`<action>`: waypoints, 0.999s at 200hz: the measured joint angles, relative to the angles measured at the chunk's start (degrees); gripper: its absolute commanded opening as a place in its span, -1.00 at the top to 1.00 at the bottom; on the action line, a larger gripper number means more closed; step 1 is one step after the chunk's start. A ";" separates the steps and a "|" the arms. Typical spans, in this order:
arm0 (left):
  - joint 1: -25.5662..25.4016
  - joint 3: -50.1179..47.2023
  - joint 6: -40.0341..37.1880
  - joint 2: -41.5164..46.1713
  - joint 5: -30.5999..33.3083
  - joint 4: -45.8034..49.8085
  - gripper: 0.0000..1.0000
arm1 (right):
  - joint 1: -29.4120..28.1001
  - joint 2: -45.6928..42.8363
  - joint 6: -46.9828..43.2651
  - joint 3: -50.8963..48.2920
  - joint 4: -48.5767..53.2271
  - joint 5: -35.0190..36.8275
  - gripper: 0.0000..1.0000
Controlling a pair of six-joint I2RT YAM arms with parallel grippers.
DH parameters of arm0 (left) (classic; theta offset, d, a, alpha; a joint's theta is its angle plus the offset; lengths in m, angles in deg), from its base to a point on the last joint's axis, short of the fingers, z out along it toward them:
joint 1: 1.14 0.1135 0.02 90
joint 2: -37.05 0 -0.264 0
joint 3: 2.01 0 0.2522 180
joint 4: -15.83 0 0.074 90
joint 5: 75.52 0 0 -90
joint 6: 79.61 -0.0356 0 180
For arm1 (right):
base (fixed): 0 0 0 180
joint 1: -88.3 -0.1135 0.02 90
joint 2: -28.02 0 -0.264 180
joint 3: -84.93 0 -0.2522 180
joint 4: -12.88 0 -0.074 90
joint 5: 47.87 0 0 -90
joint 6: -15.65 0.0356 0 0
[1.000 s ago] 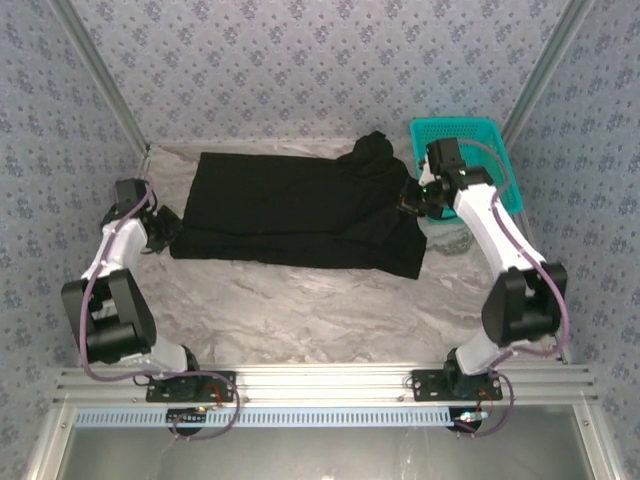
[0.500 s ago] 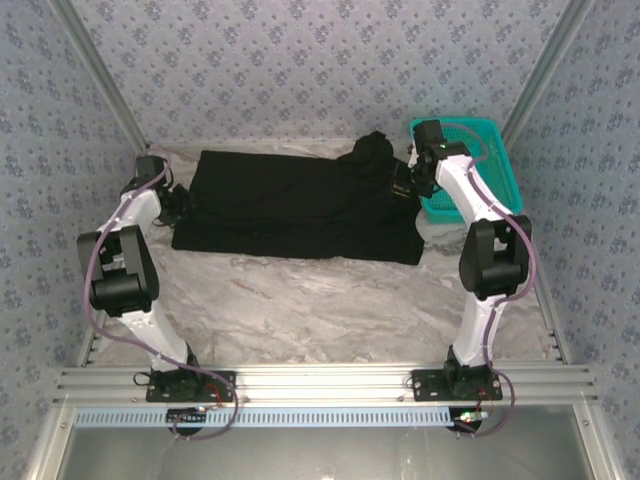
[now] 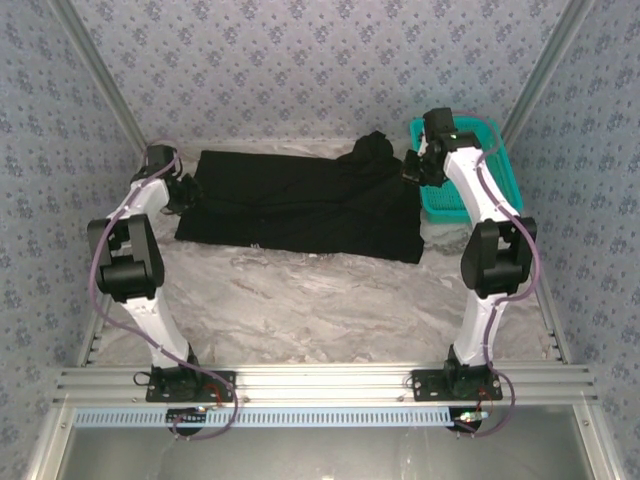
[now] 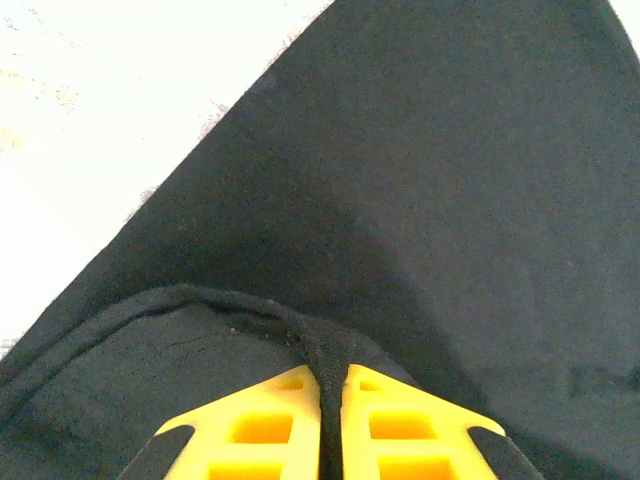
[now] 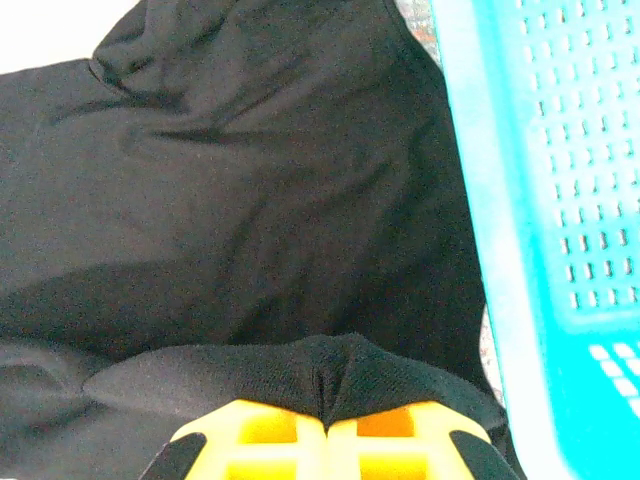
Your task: Fold the inside-out t-shirt
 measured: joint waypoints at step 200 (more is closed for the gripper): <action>2.97 -5.07 1.62 4.02 1.25 -4.15 -0.12 | -2.21 18.45 -2.23 18.40 -1.16 -0.63 0.18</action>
